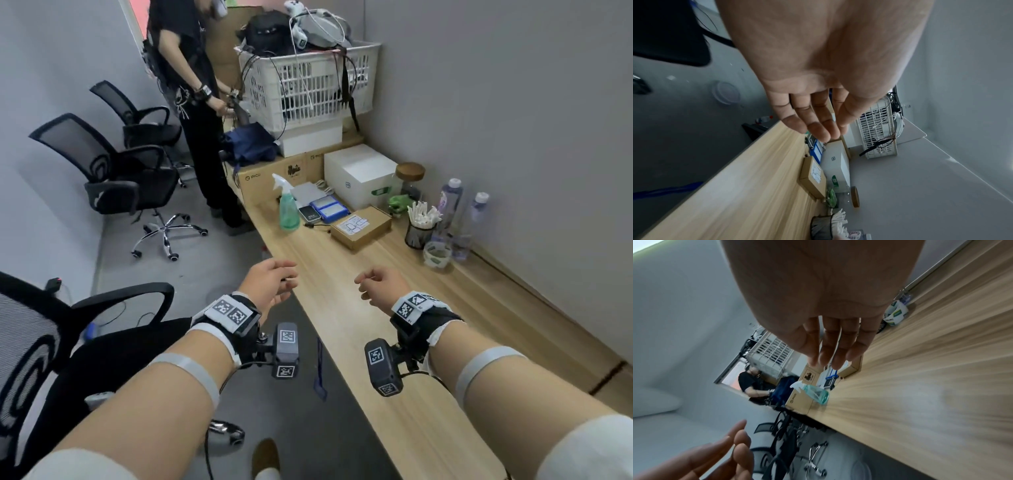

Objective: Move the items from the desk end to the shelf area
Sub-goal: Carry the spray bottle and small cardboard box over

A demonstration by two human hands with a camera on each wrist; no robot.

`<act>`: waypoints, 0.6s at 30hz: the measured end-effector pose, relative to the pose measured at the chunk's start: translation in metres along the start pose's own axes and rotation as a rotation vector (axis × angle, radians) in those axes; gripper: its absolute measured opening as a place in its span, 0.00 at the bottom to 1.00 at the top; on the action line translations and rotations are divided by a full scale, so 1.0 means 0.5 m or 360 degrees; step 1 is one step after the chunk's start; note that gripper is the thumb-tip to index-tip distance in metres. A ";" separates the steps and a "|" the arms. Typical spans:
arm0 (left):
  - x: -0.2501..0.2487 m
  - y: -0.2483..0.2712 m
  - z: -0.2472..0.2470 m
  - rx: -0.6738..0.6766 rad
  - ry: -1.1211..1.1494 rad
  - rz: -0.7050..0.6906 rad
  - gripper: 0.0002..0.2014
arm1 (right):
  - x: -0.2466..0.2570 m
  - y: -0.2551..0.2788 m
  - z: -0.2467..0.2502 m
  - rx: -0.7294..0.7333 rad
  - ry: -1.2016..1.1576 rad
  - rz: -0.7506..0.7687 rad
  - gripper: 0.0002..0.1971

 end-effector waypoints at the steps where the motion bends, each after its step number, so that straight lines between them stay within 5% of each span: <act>1: -0.012 -0.044 0.007 0.0030 0.0007 0.0011 0.07 | 0.015 -0.031 -0.008 -0.0022 0.0007 -0.0037 0.12; 9: -0.112 -0.341 0.046 0.0262 -0.0059 0.0132 0.08 | 0.092 -0.224 -0.052 -0.0148 -0.0002 -0.0349 0.10; 18: -0.076 -0.548 -0.028 0.0411 -0.0250 0.0341 0.07 | -0.010 -0.348 -0.088 -0.0042 -0.0153 -0.0786 0.07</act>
Point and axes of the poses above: each hand's wrist, its own y-axis away from the middle knuckle, its own z-axis out of the back of the hand, x = y × z, the point moved 5 cm from there along -y, towards the middle knuckle, and after that the axes turned 8 degrees about y, right-handed, at the moved point
